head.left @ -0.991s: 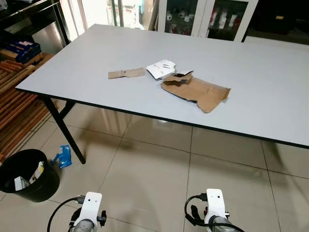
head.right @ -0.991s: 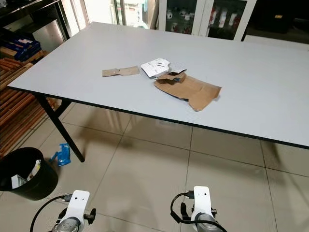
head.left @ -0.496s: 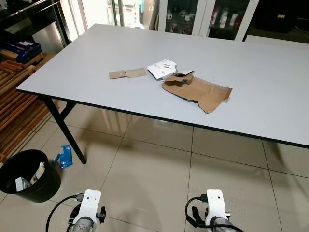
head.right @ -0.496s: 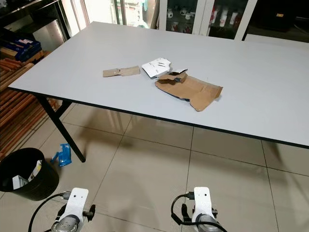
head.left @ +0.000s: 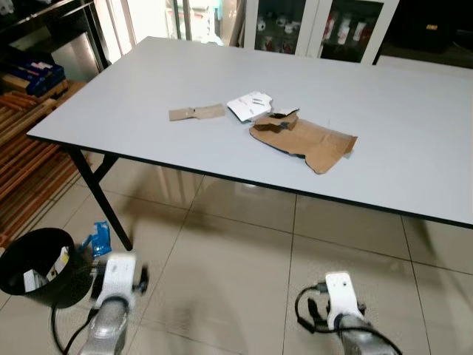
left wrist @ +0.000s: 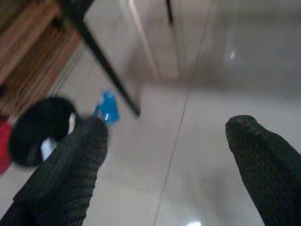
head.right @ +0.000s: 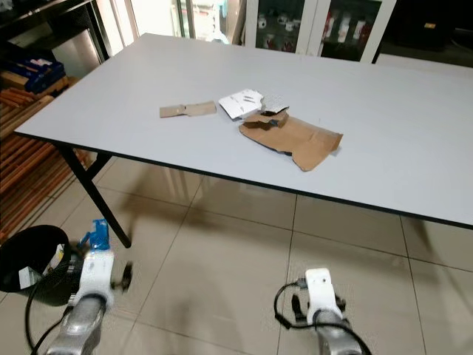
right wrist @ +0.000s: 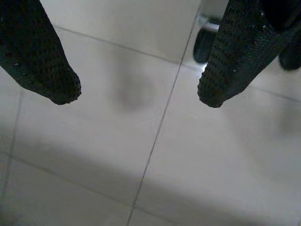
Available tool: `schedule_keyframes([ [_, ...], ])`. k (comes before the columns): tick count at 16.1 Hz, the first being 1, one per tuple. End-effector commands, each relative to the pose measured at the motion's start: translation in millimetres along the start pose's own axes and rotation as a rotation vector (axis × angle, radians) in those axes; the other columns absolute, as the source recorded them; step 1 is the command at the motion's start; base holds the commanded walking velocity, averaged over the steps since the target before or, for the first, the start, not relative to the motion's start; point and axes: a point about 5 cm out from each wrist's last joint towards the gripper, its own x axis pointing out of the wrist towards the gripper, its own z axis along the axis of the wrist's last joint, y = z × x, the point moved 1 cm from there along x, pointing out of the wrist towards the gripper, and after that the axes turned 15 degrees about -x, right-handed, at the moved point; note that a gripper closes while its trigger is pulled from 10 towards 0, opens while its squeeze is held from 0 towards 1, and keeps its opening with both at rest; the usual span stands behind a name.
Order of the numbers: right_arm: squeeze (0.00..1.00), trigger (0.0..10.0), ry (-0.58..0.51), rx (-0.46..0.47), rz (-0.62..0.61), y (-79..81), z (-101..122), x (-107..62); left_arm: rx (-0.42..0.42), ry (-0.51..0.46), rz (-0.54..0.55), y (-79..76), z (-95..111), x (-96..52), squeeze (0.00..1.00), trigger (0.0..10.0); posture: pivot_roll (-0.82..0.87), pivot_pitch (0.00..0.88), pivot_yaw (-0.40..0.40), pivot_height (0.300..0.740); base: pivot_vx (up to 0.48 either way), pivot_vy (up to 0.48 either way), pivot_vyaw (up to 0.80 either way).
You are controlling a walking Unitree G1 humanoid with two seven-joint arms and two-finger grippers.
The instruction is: Picking trash to rubbish bin
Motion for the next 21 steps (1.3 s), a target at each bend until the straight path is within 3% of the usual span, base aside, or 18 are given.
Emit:
schedule_keyframes([
  [1, 0.00, 10.0, -0.034, 0.007, -0.027, -6.8, 6.8, -2.1, -0.010, -0.016, -0.012, -0.8, 1.1, -2.4, 0.00, 10.0, -0.06, 0.020, -0.043, 0.740, 0.000, 0.000, 0.00],
  [3, 0.00, 10.0, -0.174, 0.038, -0.100, -17.1, 30.4, -14.9, -0.014, -0.106, -0.029, -3.5, 18.9, -5.5, 0.00, 10.0, -0.05, 0.016, -0.045, 0.740, 0.000, 0.000, 0.00],
  [7, 0.00, 10.0, -0.264, 0.049, -0.195, -30.7, 49.2, -41.4, -0.018, -0.242, -0.049, -13.2, 54.7, -11.9, 0.00, 10.0, -0.05, 0.025, -0.054, 0.740, 0.000, 0.000, 0.00],
  [8, 0.00, 10.0, -0.326, 0.070, -0.245, -42.1, 64.4, -54.3, -0.014, -0.306, -0.055, -17.3, 73.0, -13.4, 0.00, 10.0, -0.05, 0.034, -0.055, 0.740, 0.000, 0.000, 0.00],
  [10, 0.00, 10.0, -0.402, 0.098, -0.293, -52.5, 81.7, -64.9, -0.009, -0.353, -0.065, -21.1, 87.9, -14.9, 0.00, 10.0, -0.06, 0.042, -0.054, 0.740, 0.000, 0.000, 0.00],
  [13, 0.00, 10.0, -0.628, 0.144, -0.373, -68.7, 137.7, -90.3, 0.016, -0.484, -0.146, -43.3, 136.2, -18.1, 0.00, 10.0, -0.05, 0.043, -0.054, 0.740, 0.000, 0.000, 0.00],
  [14, 0.00, 10.0, -0.677, 0.159, -0.367, -69.5, 152.8, -94.8, 0.051, -0.504, -0.152, -45.2, 142.2, -19.2, 0.00, 10.0, -0.05, 0.043, -0.055, 0.740, 0.000, 0.000, 0.00],
  [16, 0.00, 10.0, -0.732, 0.162, -0.354, -69.2, 173.2, -96.0, 0.051, -0.591, -0.203, -58.2, 165.1, -19.8, 0.00, 10.0, -0.04, 0.037, -0.054, 0.740, 0.000, 0.000, 0.00],
  [18, 0.00, 10.0, -0.806, 0.209, -0.332, -71.4, 213.6, -89.0, 0.010, -0.648, -0.271, -80.5, 204.9, -15.3, 0.00, 10.0, -0.02, 0.012, -0.049, 0.740, 0.000, 0.000, 0.00],
  [21, 0.00, 10.0, -0.844, 0.192, -0.295, -68.7, 245.0, -81.2, 0.011, -0.605, -0.314, -98.0, 214.0, -2.2, 0.00, 10.0, -0.02, 0.003, -0.043, 0.740, 0.000, 0.000, 0.00],
])
